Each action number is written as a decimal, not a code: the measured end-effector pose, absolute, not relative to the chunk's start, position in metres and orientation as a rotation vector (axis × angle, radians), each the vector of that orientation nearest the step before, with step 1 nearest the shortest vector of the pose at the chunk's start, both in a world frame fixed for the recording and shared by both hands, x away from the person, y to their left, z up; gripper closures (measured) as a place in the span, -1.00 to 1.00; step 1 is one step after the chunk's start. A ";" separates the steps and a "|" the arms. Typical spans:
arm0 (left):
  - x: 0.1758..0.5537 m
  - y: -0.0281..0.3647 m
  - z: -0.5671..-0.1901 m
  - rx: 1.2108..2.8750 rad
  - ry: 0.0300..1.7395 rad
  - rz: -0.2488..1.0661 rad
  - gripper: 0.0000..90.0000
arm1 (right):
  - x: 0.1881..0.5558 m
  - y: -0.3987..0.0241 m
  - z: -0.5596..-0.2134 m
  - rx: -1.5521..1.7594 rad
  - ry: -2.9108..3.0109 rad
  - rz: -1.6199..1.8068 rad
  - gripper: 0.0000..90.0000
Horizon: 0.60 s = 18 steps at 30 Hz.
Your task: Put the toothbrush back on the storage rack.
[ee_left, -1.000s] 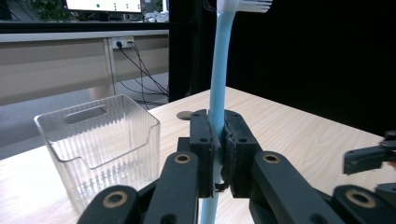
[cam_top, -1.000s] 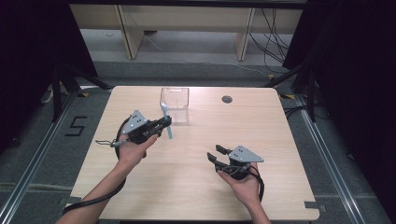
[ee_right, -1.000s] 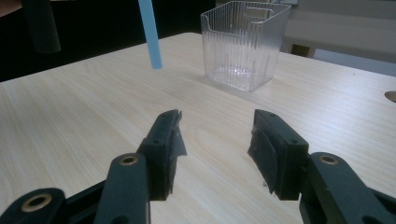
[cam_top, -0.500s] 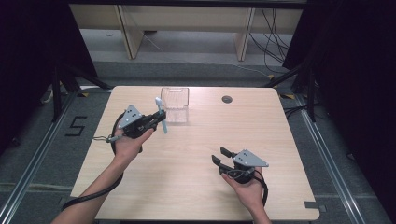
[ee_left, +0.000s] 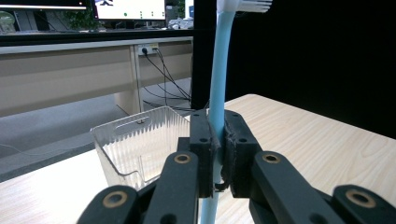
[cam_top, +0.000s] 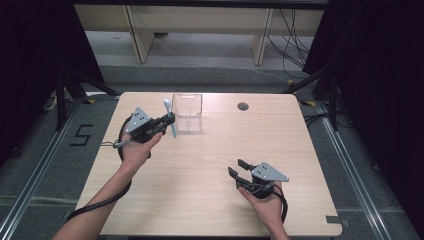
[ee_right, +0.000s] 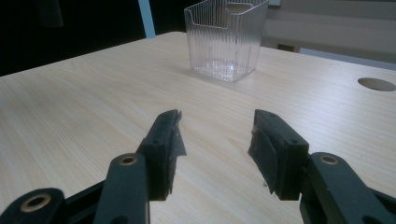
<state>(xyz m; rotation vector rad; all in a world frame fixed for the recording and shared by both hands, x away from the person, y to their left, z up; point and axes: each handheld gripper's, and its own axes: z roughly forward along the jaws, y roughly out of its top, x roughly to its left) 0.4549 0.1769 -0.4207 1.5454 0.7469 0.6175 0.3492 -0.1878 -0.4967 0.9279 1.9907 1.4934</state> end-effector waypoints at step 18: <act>0.474 0.182 -0.414 1.533 0.768 0.653 0.85 | 0.349 -0.185 -0.501 0.949 1.998 1.512 0.15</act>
